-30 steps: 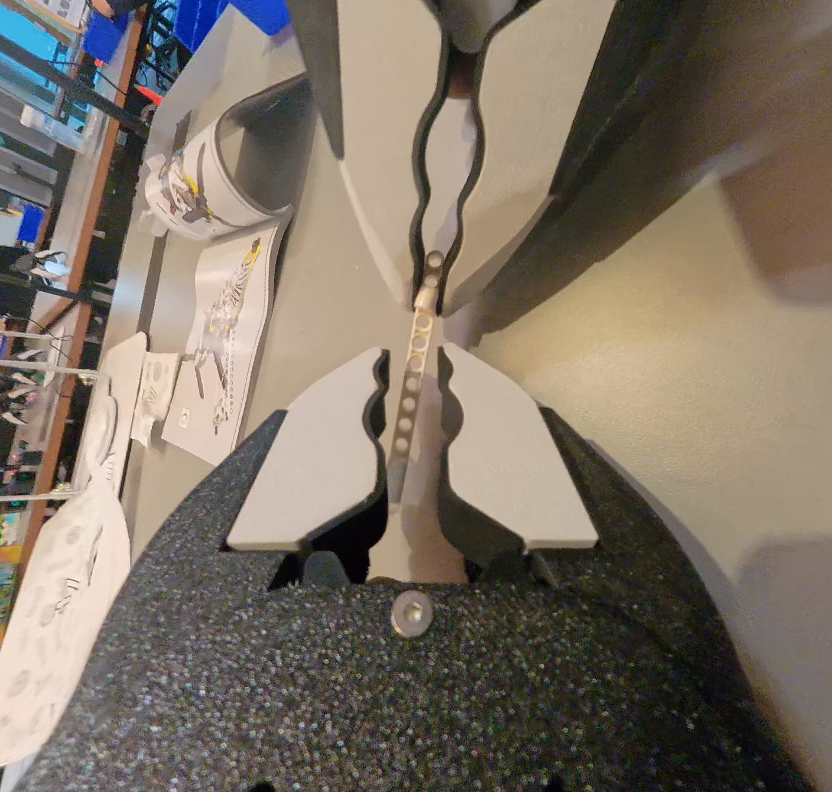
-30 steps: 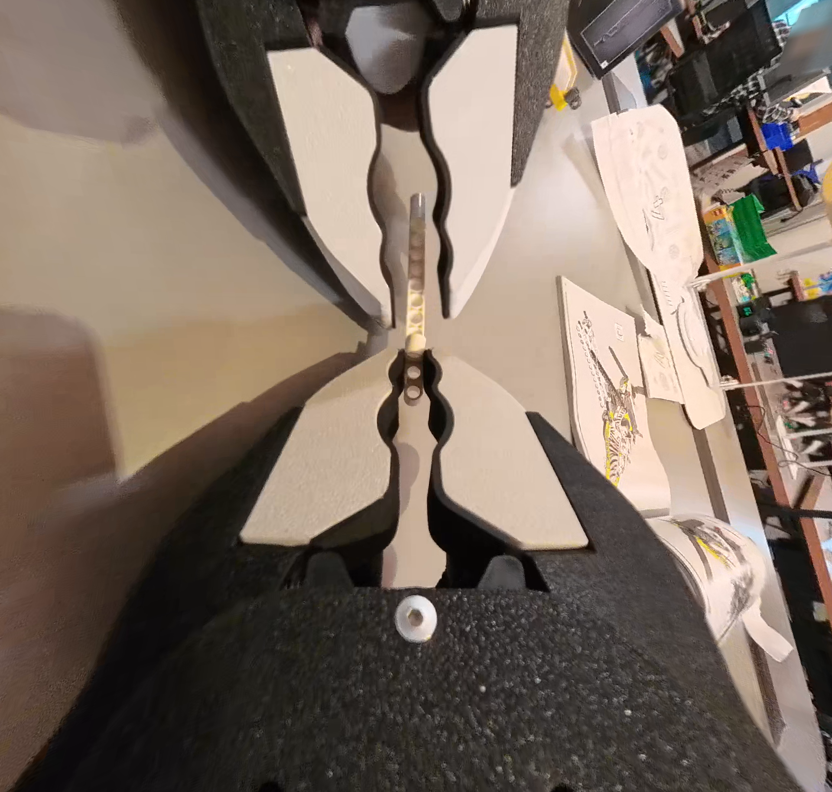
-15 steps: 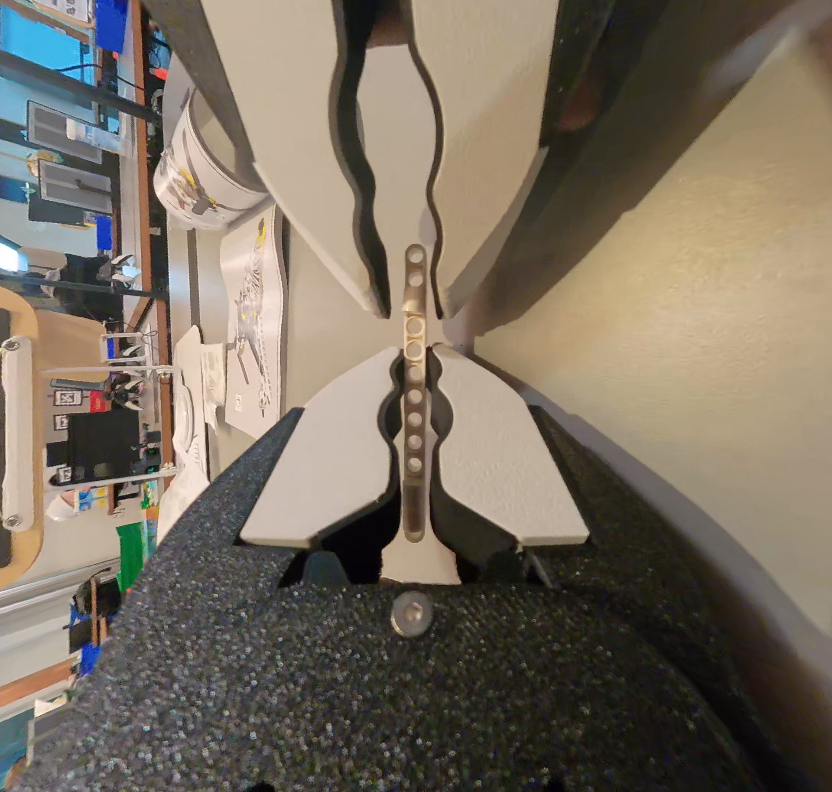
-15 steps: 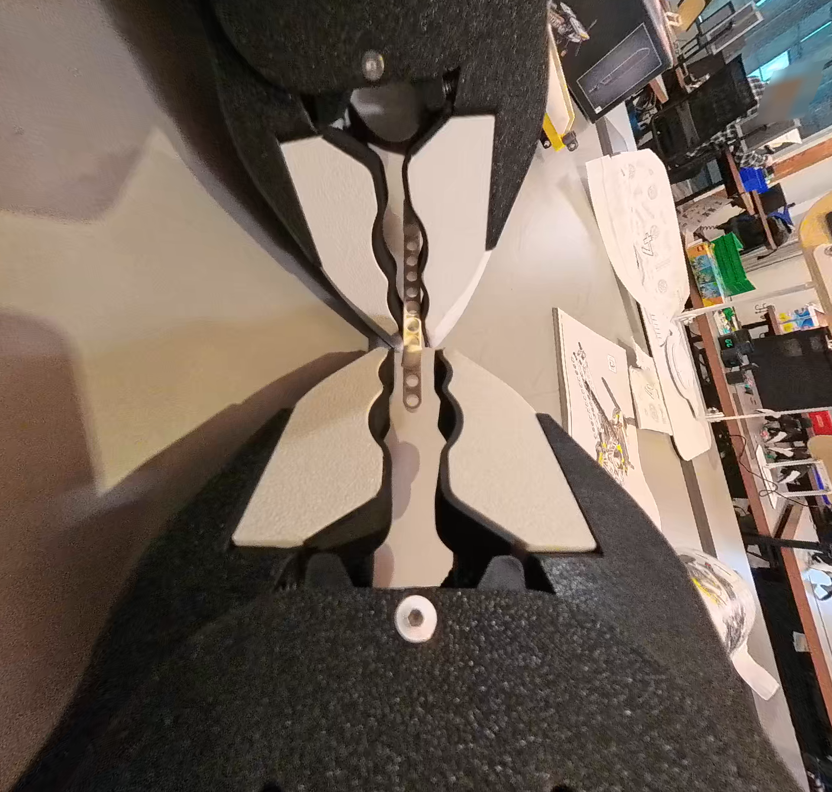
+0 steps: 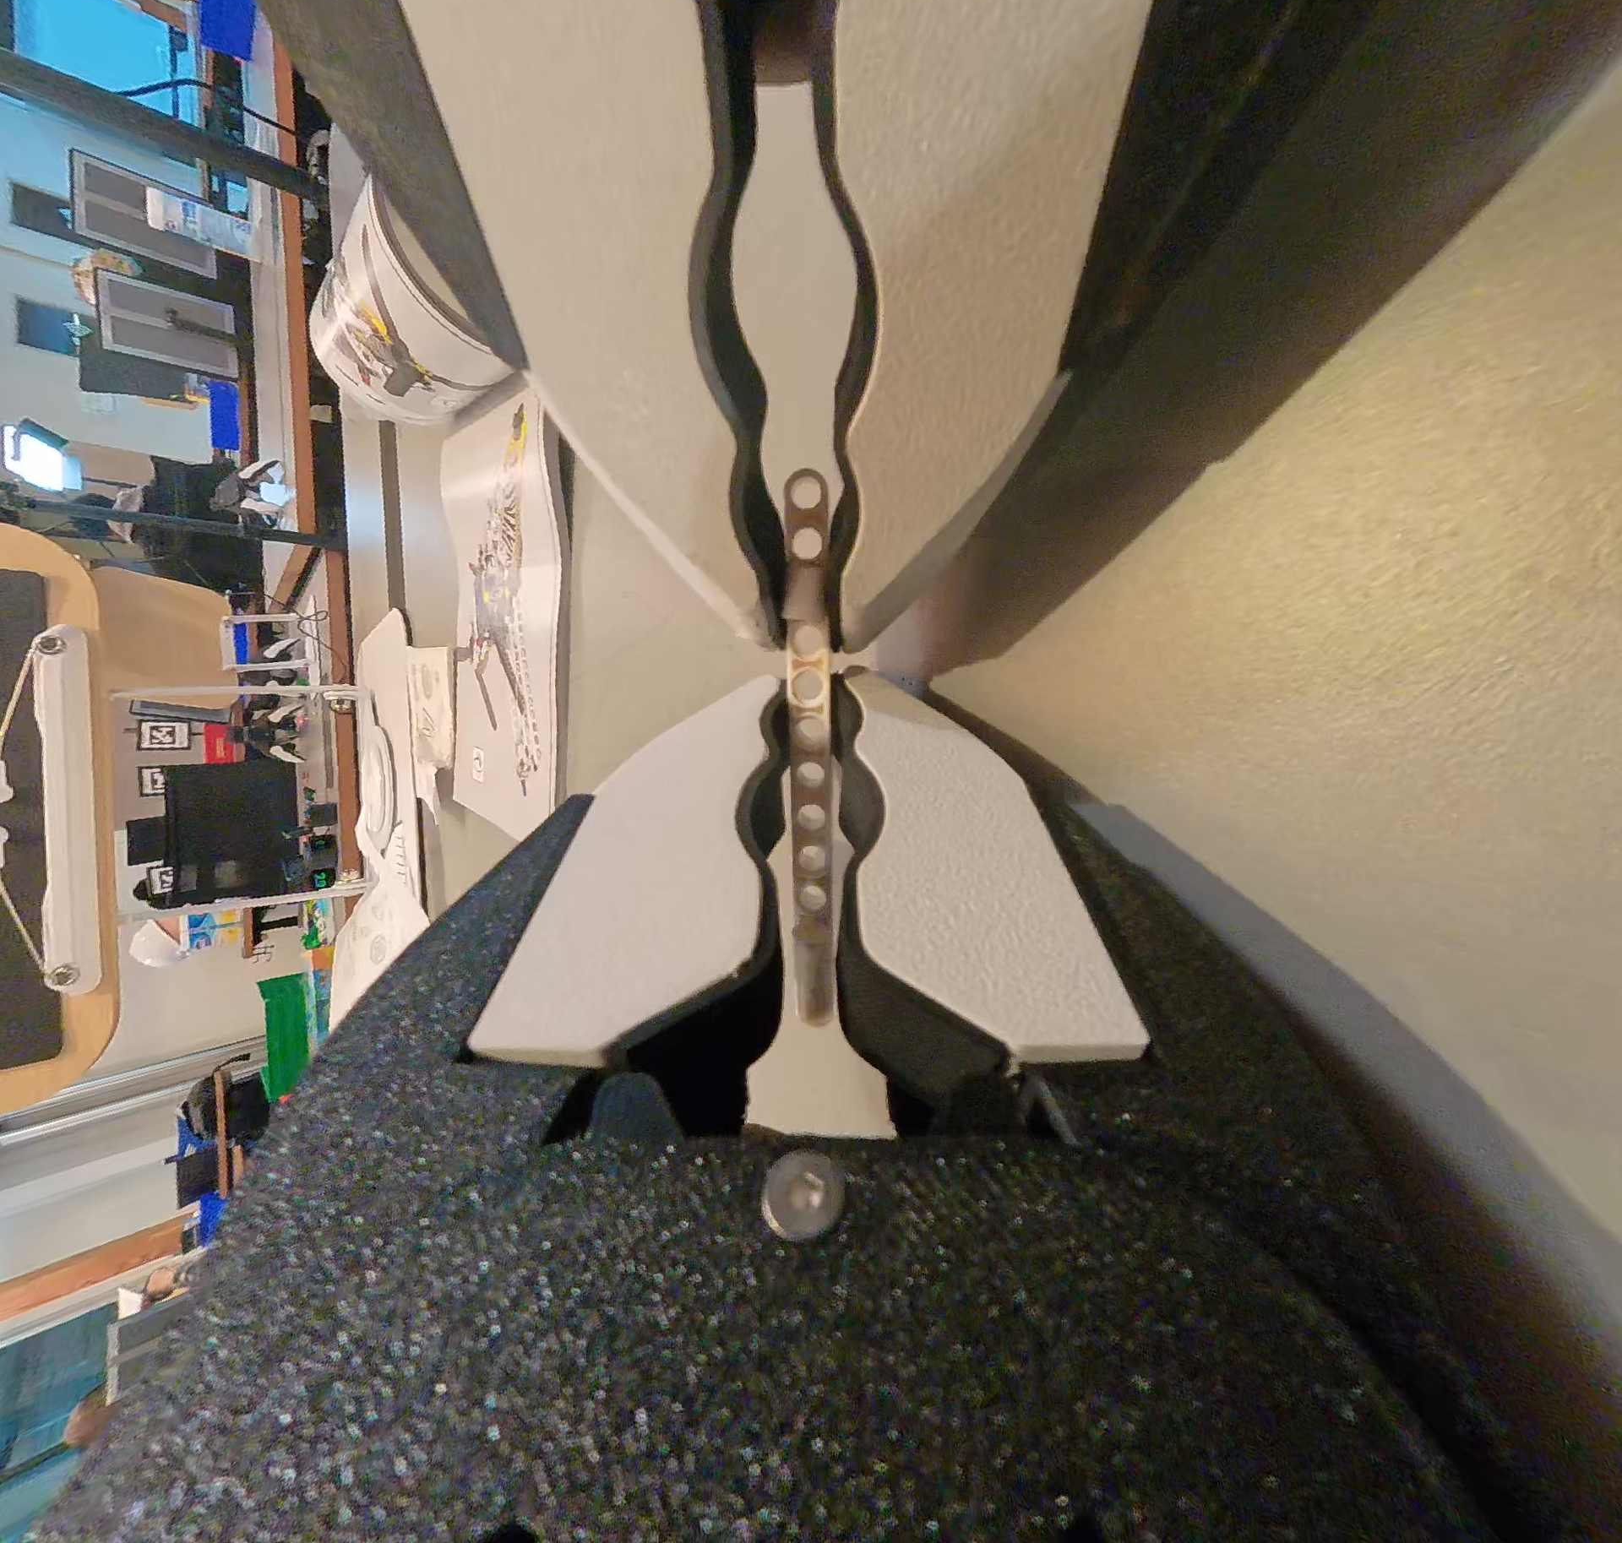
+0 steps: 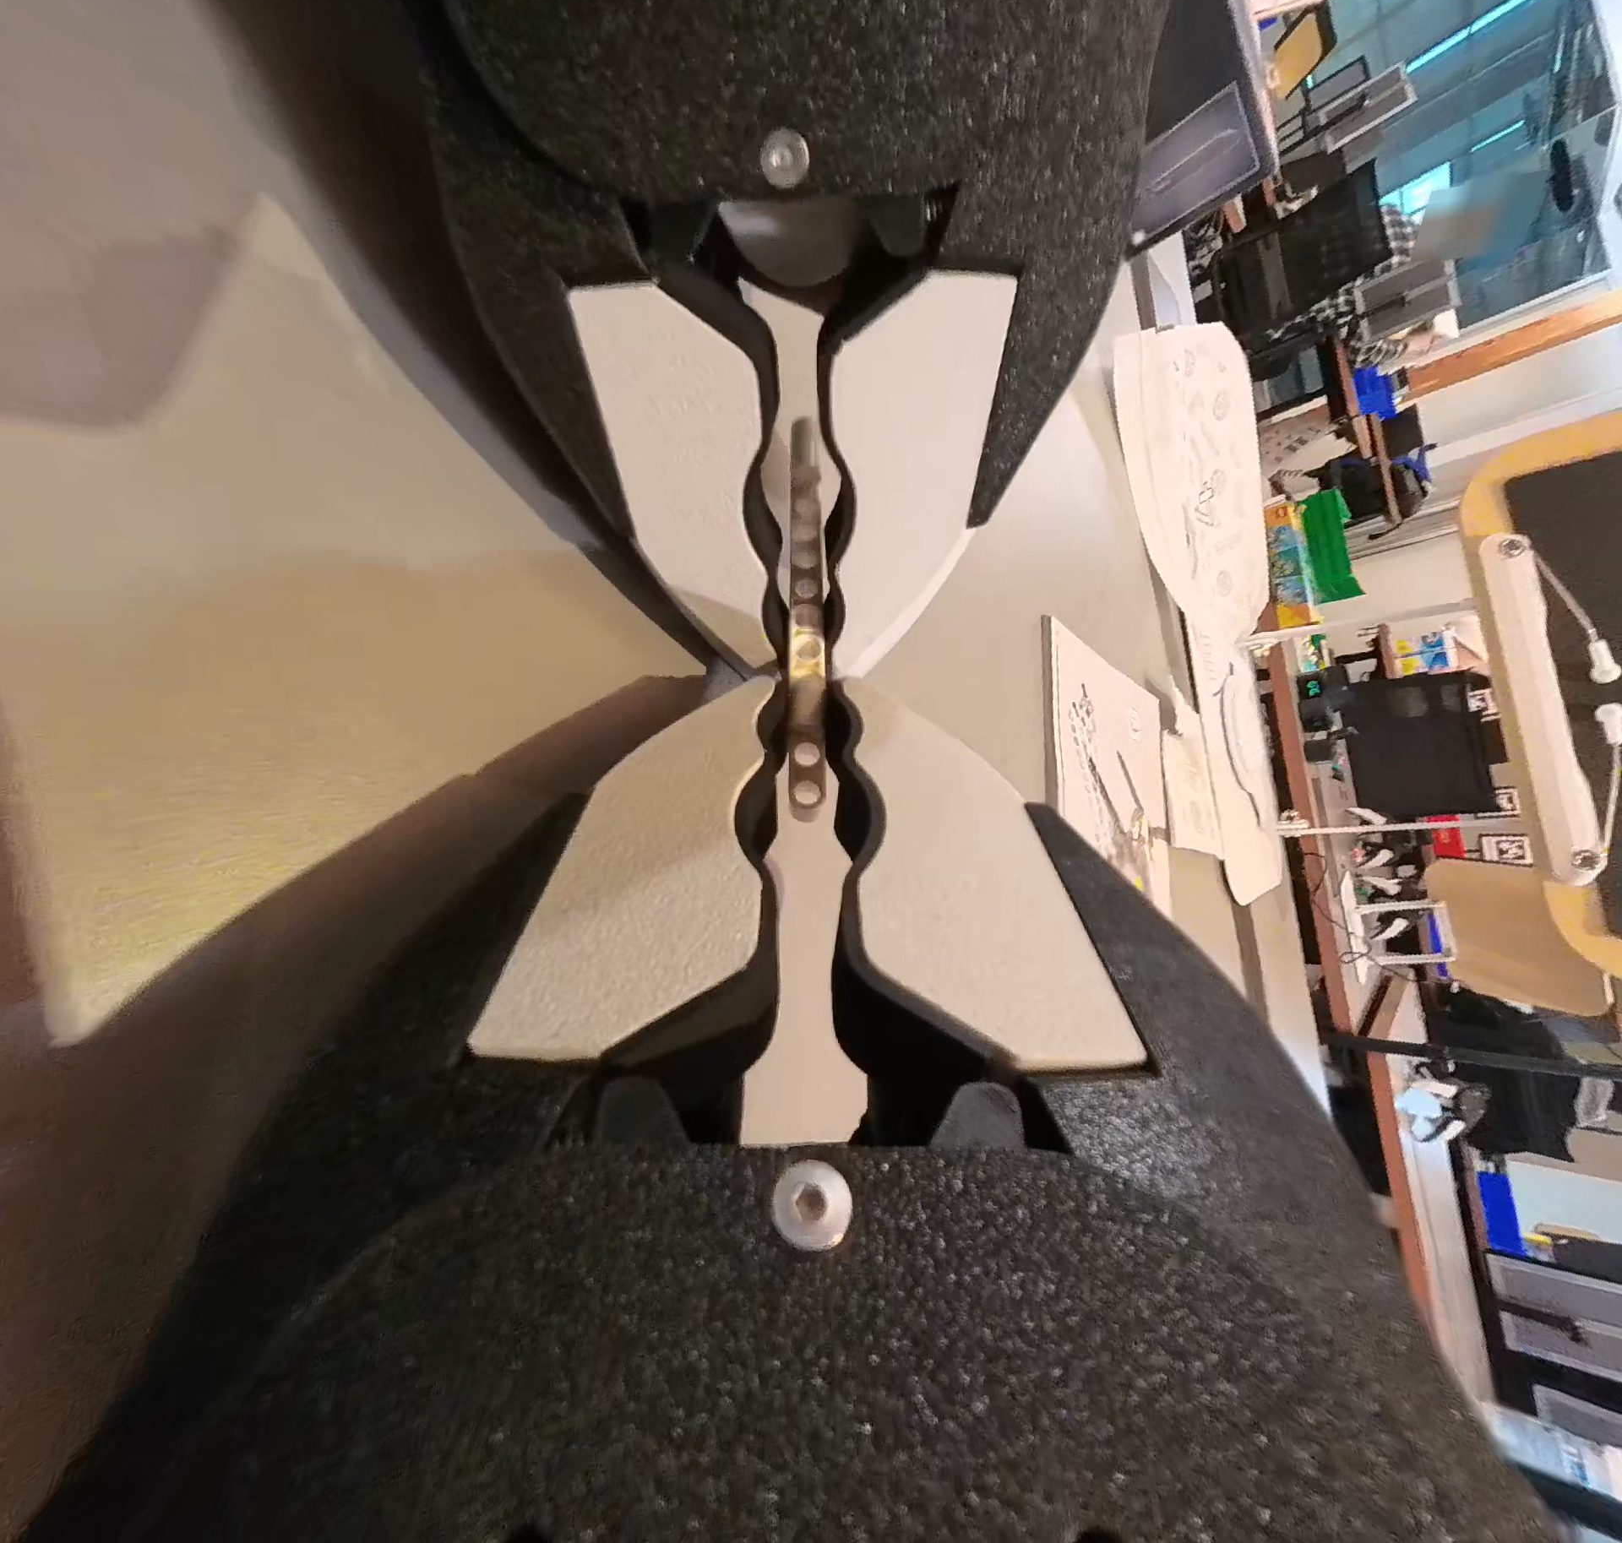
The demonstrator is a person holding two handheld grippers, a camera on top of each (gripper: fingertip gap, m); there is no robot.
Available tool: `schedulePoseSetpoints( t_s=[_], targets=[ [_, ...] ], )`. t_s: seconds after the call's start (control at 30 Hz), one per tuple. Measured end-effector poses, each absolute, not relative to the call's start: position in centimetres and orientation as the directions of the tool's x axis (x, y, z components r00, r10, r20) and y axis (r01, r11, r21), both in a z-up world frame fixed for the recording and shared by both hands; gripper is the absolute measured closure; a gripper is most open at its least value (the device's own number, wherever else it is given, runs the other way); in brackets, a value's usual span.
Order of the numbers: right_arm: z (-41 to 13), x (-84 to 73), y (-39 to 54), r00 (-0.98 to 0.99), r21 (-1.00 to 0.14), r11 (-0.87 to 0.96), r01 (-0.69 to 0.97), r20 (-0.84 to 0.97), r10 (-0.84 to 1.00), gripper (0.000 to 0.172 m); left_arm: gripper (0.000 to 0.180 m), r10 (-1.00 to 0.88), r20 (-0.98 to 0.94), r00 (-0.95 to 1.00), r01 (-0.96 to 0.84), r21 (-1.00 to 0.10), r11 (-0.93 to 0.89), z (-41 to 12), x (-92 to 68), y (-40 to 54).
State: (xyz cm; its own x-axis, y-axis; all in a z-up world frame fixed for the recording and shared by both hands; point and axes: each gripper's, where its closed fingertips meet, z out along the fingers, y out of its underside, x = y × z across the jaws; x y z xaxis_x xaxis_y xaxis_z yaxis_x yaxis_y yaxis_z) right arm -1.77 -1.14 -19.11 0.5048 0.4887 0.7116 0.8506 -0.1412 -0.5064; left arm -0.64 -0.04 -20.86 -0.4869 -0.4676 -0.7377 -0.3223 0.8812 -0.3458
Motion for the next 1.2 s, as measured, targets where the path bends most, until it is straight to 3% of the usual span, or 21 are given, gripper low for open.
schedulePoseSetpoints(
  t_s=[0.37,0.5,0.63,0.8,0.93,1.2],
  targets=[
    [-18.4,-2.2,-1.6,0.477,-0.497,-0.084,0.864,0.753,0.454,0.164,0.171,-0.454,-0.748,-0.484,-0.342,-0.316,0.885,-20.8,-0.3,-0.3],
    [-17.6,-2.0,-1.6,0.564,-0.601,-0.074,0.796,0.691,0.452,0.164,0.170,-0.544,-0.697,-0.467,-0.305,-0.451,0.839,-20.1,0.0,-0.7],
    [-16.4,-2.3,-1.6,0.629,-0.699,-0.030,0.715,0.624,0.464,0.164,0.153,-0.634,-0.624,-0.456,-0.261,-0.588,0.766,-18.9,0.3,-1.1],
    [-16.7,-2.5,-1.5,0.619,-0.697,-0.026,0.717,0.620,0.482,0.164,0.173,-0.490,-0.761,-0.424,-0.185,-0.457,0.870,-18.9,0.2,-1.2],
    [-17.6,-2.2,-1.2,0.575,-0.620,-0.062,0.782,0.680,0.456,0.163,0.174,-0.431,-0.783,-0.449,-0.248,-0.354,0.902,-19.8,0.2,-0.5],
    [-18.3,-2.0,-0.9,0.462,-0.457,-0.115,0.882,0.789,0.404,0.163,0.174,-0.387,-0.810,-0.441,-0.342,-0.247,0.907,-20.4,0.1,0.2]
  ],
)
